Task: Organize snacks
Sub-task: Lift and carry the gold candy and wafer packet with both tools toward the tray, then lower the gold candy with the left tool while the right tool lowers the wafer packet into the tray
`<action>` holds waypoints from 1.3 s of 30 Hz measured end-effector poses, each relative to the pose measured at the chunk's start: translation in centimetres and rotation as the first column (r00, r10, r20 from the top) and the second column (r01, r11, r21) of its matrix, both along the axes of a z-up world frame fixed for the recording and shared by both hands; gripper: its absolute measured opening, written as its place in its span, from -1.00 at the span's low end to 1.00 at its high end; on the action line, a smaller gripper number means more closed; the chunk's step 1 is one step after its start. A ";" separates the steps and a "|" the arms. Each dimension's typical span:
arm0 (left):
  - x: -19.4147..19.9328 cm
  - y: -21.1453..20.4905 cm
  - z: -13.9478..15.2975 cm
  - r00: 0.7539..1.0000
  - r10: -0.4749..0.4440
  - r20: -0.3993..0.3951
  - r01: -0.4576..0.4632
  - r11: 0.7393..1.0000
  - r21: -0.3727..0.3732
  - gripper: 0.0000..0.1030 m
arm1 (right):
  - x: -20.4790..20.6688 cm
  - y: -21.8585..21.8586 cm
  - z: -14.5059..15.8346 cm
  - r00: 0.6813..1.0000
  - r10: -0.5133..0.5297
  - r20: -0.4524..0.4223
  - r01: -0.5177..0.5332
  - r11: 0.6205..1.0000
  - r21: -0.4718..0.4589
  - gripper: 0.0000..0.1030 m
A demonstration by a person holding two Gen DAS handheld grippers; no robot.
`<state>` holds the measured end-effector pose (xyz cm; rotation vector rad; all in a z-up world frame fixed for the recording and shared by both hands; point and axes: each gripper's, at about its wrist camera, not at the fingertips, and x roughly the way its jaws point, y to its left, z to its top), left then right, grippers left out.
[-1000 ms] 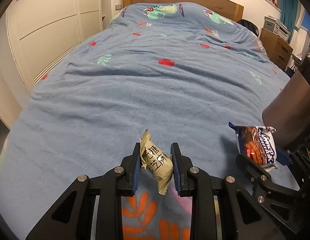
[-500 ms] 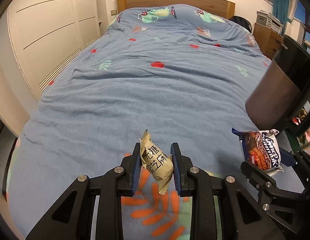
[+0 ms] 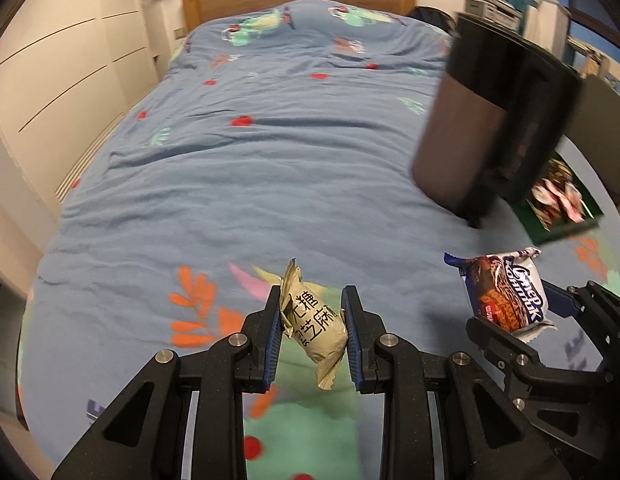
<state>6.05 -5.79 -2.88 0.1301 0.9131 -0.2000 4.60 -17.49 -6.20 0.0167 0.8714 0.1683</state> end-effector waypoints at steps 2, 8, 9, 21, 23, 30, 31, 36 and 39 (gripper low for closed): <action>-0.6 -1.4 0.2 1.000 -0.025 -0.005 0.025 1.000 0.001 -0.53 | -0.8 -1.3 0.1 1.000 -0.012 -0.002 0.012 1.000 0.001 1.00; -2.3 -6.2 0.4 0.992 -0.120 -0.029 0.121 0.993 0.013 -0.53 | -3.1 -6.3 0.4 0.997 -0.075 0.001 0.075 0.997 -0.008 1.00; -2.5 -6.9 0.4 0.991 -0.131 -0.034 0.132 0.991 0.015 -0.53 | -3.5 -7.2 0.4 0.996 -0.087 0.003 0.087 0.996 -0.010 1.00; -4.9 -16.8 0.1 0.956 -0.283 -0.072 0.286 0.958 0.029 -0.53 | -6.5 -18.7 0.9 0.967 -0.254 0.031 0.255 0.967 -0.014 1.00; -5.0 -18.1 0.1 0.951 -0.299 -0.074 0.302 0.953 0.028 -0.53 | -6.6 -20.5 1.0 0.961 -0.275 0.039 0.275 0.961 -0.014 1.00; -3.3 -23.5 1.1 0.937 -0.346 -0.054 0.347 0.938 0.001 -0.53 | -5.5 -26.2 1.4 0.943 -0.324 0.077 0.327 0.944 -0.030 1.00; -2.9 -24.3 1.2 0.935 -0.352 -0.049 0.352 0.936 -0.004 -0.53 | -5.2 -27.0 1.5 0.940 -0.332 0.083 0.335 0.942 -0.032 1.00; 0.2 -28.3 1.7 0.936 -0.350 -0.027 0.349 0.936 -0.031 -0.53 | -2.8 -31.2 1.9 0.926 -0.361 0.112 0.369 0.927 -0.061 1.00; 2.2 -30.4 1.6 0.941 -0.338 -0.020 0.337 0.941 -0.040 -0.53 | -1.4 -33.1 1.9 0.921 -0.371 0.124 0.382 0.921 -0.082 1.00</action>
